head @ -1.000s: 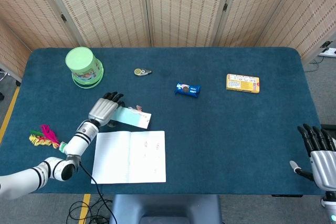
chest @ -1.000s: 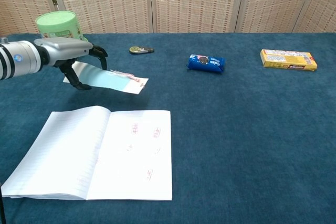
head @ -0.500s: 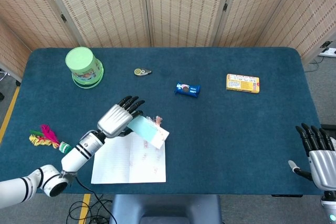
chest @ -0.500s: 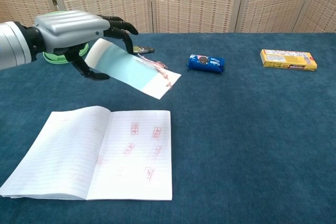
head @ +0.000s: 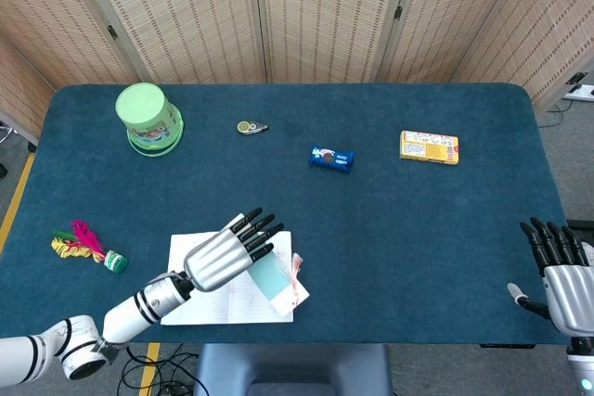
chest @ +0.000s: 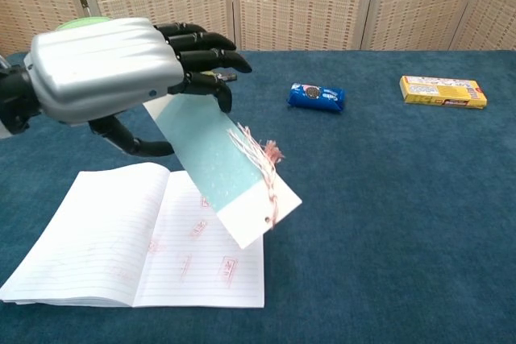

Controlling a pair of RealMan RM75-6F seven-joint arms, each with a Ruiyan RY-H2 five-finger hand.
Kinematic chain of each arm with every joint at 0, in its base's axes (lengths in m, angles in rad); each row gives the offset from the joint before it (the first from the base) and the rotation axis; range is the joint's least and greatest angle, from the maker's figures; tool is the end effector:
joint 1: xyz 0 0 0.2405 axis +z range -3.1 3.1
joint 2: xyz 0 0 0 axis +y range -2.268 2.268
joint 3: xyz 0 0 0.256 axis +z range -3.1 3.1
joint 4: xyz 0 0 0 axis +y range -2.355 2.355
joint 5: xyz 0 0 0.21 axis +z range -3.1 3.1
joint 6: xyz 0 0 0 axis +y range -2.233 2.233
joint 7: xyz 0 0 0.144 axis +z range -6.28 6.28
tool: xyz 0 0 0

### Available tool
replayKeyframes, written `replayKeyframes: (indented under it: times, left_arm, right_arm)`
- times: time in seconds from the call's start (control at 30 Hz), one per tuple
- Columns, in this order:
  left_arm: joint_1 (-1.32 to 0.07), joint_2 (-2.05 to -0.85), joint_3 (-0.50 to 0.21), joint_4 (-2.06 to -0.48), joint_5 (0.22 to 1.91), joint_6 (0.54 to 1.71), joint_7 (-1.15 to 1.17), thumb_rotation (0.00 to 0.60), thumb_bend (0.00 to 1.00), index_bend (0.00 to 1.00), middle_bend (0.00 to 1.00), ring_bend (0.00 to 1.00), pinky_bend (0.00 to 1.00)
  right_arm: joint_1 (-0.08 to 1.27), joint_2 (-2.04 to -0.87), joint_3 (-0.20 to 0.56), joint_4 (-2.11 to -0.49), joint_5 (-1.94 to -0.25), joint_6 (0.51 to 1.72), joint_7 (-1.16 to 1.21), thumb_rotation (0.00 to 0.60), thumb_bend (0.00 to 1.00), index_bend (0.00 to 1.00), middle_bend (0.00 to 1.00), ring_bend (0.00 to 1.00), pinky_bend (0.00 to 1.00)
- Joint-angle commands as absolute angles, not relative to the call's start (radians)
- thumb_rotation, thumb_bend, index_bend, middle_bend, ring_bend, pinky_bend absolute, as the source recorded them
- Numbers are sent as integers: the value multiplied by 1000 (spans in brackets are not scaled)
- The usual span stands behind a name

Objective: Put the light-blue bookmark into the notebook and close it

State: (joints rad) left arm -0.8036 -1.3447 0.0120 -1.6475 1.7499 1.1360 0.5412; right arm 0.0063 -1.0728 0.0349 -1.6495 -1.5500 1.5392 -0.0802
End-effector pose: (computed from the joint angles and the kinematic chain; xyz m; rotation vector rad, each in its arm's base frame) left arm -0.0952 0.2792 0.0253 -2.2269 0.0476 -1.0634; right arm -0.3116 -0.1532 0.1726 1.3912 -0.8348 0.8309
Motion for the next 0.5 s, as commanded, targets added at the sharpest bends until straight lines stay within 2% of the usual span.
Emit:
replayKeyframes:
  times: [0.03, 0.17, 0.5]
  left_arm:
    - [-785, -1348, 43, -1668, 1848, 1182, 608, 600, 309, 358, 111, 52, 131]
    - [-776, -1360, 45, -1659, 1904, 1199, 659, 600, 309, 359, 123, 52, 131]
    - [-768, -1324, 52, -1717, 1888, 1096, 741, 600, 309, 374, 124, 51, 131]
  right_arm:
    - [8, -1075, 34, -1649, -1553, 1538, -82, 600, 139, 38, 57, 0, 0]
    - [7, -1075, 35, -1649, -1554, 1542, -82, 600, 139, 39, 57, 0, 0]
    - [1, -1077, 33, -1639, -1555, 1550, -72, 600, 139, 38, 57, 0, 0]
